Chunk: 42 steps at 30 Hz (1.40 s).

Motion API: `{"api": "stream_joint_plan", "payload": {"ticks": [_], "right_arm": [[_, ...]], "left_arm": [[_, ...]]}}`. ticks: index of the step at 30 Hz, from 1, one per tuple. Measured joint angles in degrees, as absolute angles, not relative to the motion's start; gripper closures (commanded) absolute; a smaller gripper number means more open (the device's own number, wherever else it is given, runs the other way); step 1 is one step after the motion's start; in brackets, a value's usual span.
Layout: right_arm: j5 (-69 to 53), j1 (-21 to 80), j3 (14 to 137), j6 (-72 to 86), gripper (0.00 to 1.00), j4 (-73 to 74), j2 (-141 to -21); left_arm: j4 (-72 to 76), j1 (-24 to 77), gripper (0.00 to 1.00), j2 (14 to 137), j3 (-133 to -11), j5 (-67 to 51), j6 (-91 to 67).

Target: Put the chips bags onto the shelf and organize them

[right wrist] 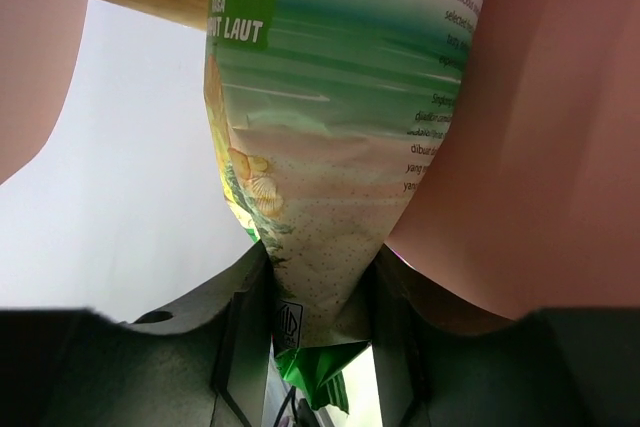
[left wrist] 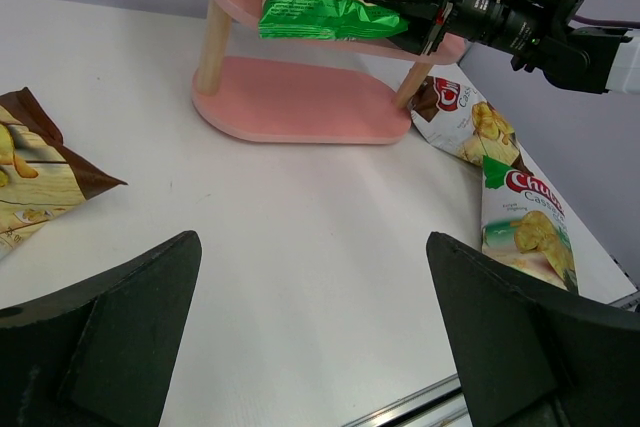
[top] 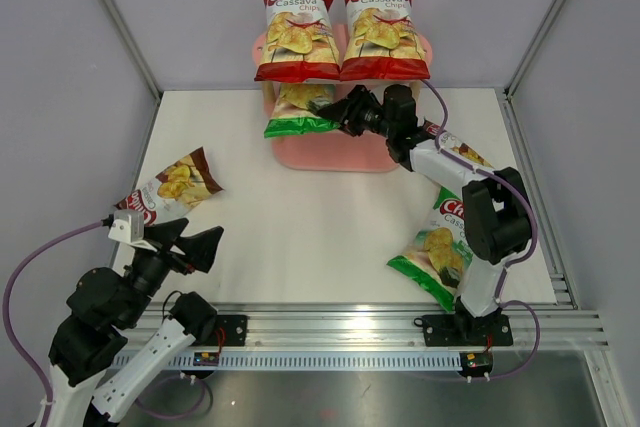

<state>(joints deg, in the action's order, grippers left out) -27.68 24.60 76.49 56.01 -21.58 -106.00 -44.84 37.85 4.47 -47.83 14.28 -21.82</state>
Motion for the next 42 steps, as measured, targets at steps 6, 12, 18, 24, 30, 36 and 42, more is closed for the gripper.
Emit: {"api": "stream_joint_plan", "payload": {"ticks": [6, 12, 18, 24, 30, 36, 42], "right_arm": [[-27.0, 24.9, 77.2, 57.1, 0.53, -21.7, -107.0], [-26.9, 25.1, 78.2, 57.5, 0.53, -21.7, -107.8], [-26.6, 25.1, 78.3, 57.9, 0.45, -21.6, -107.9], [-25.5, 25.2, 76.1, 57.4, 0.33, -20.8, -105.6], [-23.7, 25.2, 73.5, 56.2, 0.29, -16.8, -100.9], [-23.0, 24.1, 65.9, 54.6, 0.23, -14.3, -93.3], [-20.3, 21.3, 59.1, 51.3, 0.01, -9.5, -82.0]], "left_arm": [[-44.8, 37.8, 0.01, 4.5, -47.8, 14.2, -21.8], [-44.8, 37.8, 0.01, 4.5, -47.8, 14.2, -21.8], [-44.8, 37.8, 0.01, 4.5, -47.8, 14.2, -21.8], [-44.8, 37.8, 0.01, 4.5, -47.8, 14.1, -21.8], [-44.8, 37.8, 0.01, 4.5, -47.8, 13.7, -21.8], [-44.5, 37.8, 0.01, 4.5, -47.8, 13.5, -21.8], [-44.0, 37.8, 0.01, 5.5, -47.8, 13.2, -21.8]]}}
